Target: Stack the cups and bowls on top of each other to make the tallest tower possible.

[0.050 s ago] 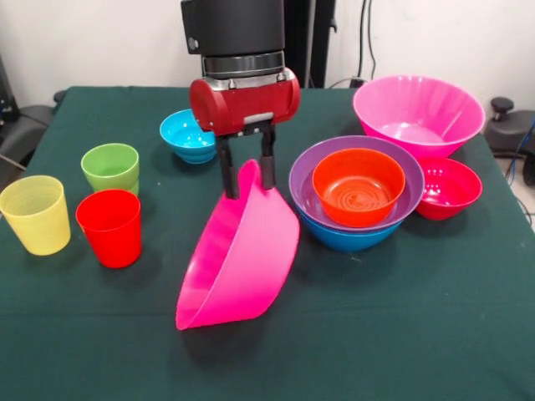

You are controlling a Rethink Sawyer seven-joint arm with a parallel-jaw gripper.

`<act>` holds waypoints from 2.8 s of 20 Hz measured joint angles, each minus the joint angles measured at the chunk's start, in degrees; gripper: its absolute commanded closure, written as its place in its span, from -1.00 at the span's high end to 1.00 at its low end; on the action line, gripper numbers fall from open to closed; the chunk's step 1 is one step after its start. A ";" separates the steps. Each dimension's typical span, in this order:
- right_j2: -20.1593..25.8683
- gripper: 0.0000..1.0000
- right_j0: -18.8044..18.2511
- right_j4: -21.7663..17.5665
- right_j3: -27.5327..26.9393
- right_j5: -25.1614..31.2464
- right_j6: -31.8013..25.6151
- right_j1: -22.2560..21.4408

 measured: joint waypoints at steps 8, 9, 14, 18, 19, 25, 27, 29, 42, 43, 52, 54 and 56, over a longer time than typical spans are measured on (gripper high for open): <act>-0.02 -1.00 -0.27 0.75 -0.01 0.01 0.00 0.63; -0.02 -1.00 -0.34 0.77 -0.01 0.02 0.00 0.78; -0.01 -1.00 -1.10 0.91 0.03 0.01 0.00 2.09; -0.02 -1.00 -1.51 1.04 0.08 0.02 0.00 2.62; -0.02 -1.00 -1.51 1.16 0.07 0.01 0.00 2.64; -0.02 -1.00 -1.51 1.74 0.07 0.01 0.00 2.84; -0.01 -1.00 -1.55 1.74 0.08 0.01 0.00 3.02; -0.02 -1.00 -1.71 1.76 0.18 0.01 0.00 3.17; 0.28 -1.00 -1.43 12.34 1.35 18.90 0.00 -7.17; 0.35 -1.00 -1.39 13.12 1.35 20.97 0.00 -8.55; 0.61 -1.00 -0.98 15.79 1.39 25.43 0.00 -15.76; 0.61 -1.00 -0.71 16.10 1.40 25.43 0.00 -16.61; 0.60 -1.00 -0.32 16.30 1.43 25.43 0.00 -17.33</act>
